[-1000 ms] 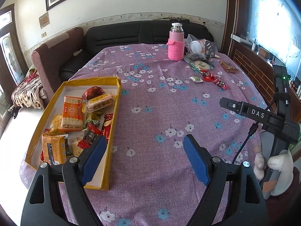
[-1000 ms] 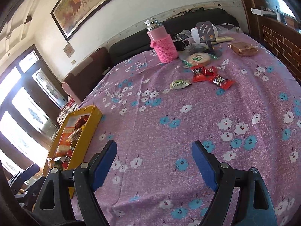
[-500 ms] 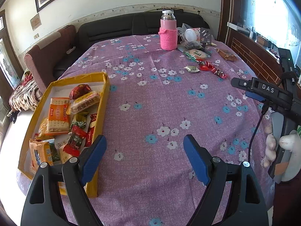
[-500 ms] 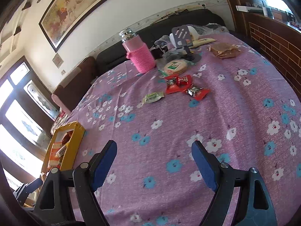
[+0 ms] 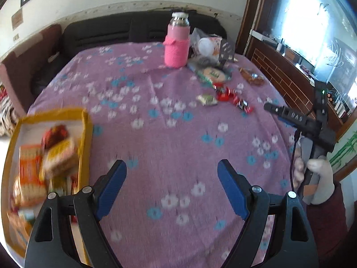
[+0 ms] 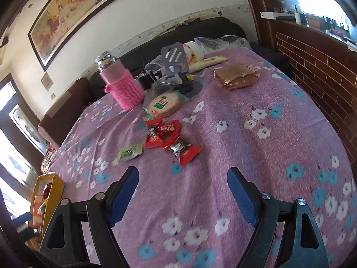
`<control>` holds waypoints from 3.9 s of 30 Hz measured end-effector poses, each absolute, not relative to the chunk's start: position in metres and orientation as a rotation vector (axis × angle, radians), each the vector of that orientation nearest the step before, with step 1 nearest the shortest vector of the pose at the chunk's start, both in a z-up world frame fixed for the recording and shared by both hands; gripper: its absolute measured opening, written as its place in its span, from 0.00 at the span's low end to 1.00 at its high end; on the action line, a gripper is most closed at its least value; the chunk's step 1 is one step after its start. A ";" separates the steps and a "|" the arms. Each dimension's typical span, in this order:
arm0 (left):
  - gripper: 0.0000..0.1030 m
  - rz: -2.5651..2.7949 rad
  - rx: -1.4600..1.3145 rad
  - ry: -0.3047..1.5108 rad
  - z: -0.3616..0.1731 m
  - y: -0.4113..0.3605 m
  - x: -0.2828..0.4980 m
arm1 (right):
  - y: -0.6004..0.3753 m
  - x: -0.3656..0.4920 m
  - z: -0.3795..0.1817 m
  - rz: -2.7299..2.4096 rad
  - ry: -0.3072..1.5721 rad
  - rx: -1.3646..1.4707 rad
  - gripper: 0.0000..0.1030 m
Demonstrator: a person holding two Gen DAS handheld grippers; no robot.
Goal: Organize snacks
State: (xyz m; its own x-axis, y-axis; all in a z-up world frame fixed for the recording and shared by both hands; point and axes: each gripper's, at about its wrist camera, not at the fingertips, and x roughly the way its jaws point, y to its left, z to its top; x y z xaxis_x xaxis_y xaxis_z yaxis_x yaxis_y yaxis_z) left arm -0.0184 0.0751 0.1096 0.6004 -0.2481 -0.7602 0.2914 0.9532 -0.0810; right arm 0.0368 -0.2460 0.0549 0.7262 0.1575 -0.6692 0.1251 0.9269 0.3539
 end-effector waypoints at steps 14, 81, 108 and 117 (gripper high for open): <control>0.81 -0.450 0.315 0.872 0.073 -0.021 0.086 | -0.230 0.104 0.020 0.078 0.818 0.342 0.72; 0.17 -0.501 0.185 0.915 0.044 0.004 0.095 | -0.188 0.099 0.042 0.270 0.803 0.297 0.01; 0.18 0.026 -0.241 0.853 0.060 0.327 -0.069 | -0.096 0.067 0.071 0.344 0.882 0.334 0.35; 0.65 0.093 -0.222 0.813 0.066 0.330 -0.085 | 0.097 -0.026 0.090 0.756 0.867 0.153 0.41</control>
State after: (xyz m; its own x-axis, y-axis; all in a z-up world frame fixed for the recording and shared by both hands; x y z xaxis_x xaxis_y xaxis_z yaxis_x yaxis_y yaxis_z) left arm -0.0846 0.3297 0.0664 0.6848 -0.0024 -0.7287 -0.1674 0.9727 -0.1605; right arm -0.0256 0.0975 0.0896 0.4094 0.6565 -0.6335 -0.5384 0.7344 0.4132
